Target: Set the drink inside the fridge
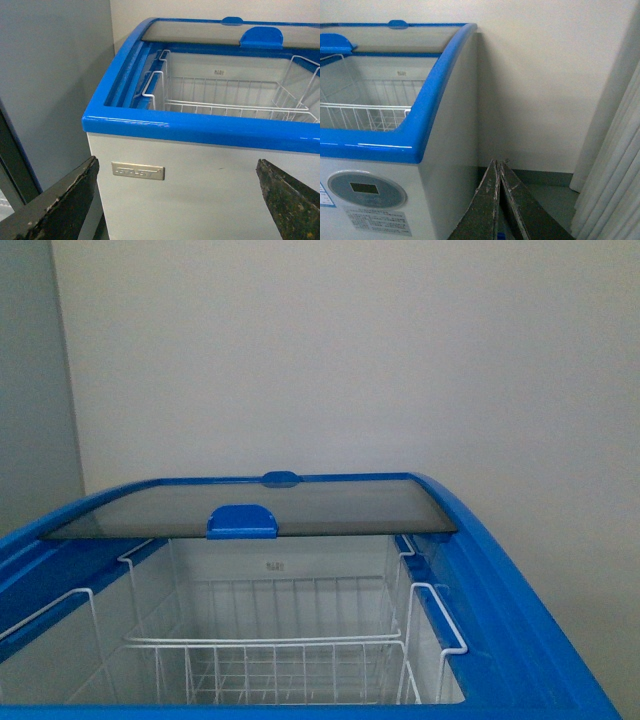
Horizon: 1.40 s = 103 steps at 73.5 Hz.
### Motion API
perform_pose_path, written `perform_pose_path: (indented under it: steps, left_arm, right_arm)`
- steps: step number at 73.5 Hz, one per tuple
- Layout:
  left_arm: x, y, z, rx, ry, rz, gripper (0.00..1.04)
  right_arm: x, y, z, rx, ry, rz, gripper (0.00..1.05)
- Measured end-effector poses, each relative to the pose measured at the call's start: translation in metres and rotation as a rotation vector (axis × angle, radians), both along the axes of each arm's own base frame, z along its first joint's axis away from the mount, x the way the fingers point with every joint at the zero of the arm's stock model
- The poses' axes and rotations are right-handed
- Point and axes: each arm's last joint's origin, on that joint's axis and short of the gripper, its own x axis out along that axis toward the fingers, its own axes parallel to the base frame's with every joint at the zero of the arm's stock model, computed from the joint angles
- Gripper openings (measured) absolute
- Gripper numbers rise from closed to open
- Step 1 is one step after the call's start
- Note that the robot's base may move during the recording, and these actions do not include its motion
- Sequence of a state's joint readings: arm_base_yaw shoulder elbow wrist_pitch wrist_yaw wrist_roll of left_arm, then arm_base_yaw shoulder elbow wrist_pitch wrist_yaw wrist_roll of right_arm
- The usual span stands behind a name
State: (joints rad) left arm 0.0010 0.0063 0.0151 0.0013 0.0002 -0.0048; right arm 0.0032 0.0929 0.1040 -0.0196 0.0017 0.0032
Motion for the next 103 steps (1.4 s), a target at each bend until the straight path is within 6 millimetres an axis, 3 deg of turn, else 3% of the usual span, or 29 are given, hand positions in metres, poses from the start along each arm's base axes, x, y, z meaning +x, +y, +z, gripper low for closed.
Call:
perform_pose_path:
  steps: [34, 56, 96, 103]
  left_arm:
    - [0.0, 0.0, 0.0, 0.0, 0.0, 0.0, 0.97]
    - [0.0, 0.0, 0.0, 0.0, 0.0, 0.0, 0.97]
    - [0.0, 0.0, 0.0, 0.0, 0.0, 0.0, 0.97]
    - [0.0, 0.0, 0.0, 0.0, 0.0, 0.0, 0.97]
  right_arm:
    - [-0.001, 0.0, -0.017, 0.0, -0.013, 0.001, 0.03]
    - [-0.002, 0.0, -0.015, -0.001, -0.035, 0.001, 0.03]
    - [-0.002, 0.0, -0.015, -0.001, -0.035, 0.001, 0.96]
    - [-0.002, 0.0, -0.015, 0.0, -0.035, 0.001, 0.97]
